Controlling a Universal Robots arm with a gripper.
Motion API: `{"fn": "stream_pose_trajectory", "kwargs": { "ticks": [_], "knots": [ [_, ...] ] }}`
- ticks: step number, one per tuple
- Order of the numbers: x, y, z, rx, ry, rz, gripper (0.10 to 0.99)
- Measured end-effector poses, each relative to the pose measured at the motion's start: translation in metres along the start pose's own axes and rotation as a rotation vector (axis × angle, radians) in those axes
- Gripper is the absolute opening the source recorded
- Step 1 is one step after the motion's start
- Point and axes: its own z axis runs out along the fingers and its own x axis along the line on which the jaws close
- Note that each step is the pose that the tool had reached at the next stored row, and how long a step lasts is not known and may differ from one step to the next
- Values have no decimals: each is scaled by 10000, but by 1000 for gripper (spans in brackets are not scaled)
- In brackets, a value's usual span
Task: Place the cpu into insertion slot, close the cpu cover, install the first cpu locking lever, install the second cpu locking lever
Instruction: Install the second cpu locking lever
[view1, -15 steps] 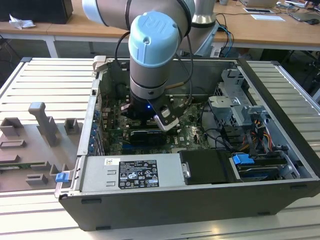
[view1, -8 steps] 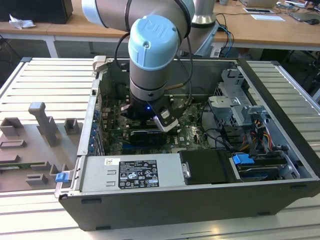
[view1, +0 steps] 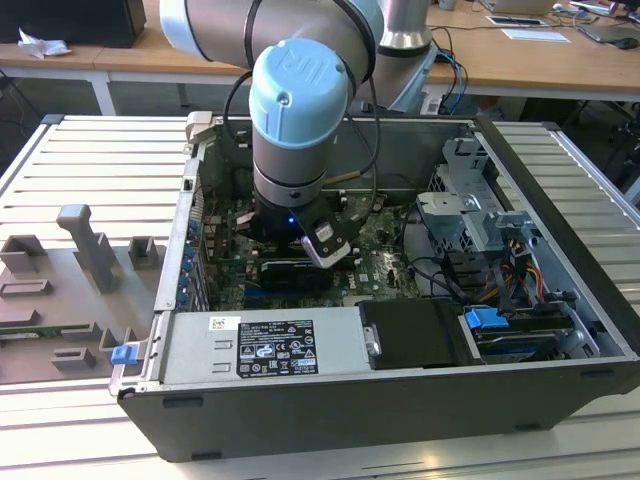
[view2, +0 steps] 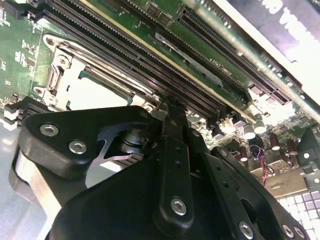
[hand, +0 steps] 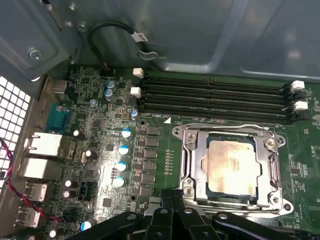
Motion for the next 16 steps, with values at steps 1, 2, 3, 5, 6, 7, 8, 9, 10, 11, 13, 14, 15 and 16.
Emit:
{"fn": "stream_pose_trajectory", "kwargs": {
  "ticks": [1,2,3,5,6,7,8,9,10,11,13,14,15,16],
  "knots": [
    [-1,-1,2,-10,1,-3,106],
    [-1,-2,2,-18,1,-2,106],
    [0,-2,3,-30,-1,-2,106],
    [-1,1,-5,-35,-4,-4,106],
    [-1,6,-18,-39,-8,-5,106],
    [-1,10,-30,-38,-8,-4,106],
    [-1,14,-43,-32,-2,-4,106],
    [-1,16,-48,-36,-4,-4,106],
    [-1,17,-49,-37,-4,-5,106],
    [-1,17,-50,-35,-3,-4,106],
    [0,23,-69,-32,-1,-3,106],
    [-1,28,-82,-33,-2,-3,106],
    [-1,33,-99,-33,-2,-4,106],
    [-1,37,-104,-37,-4,-4,106]
  ]
}}
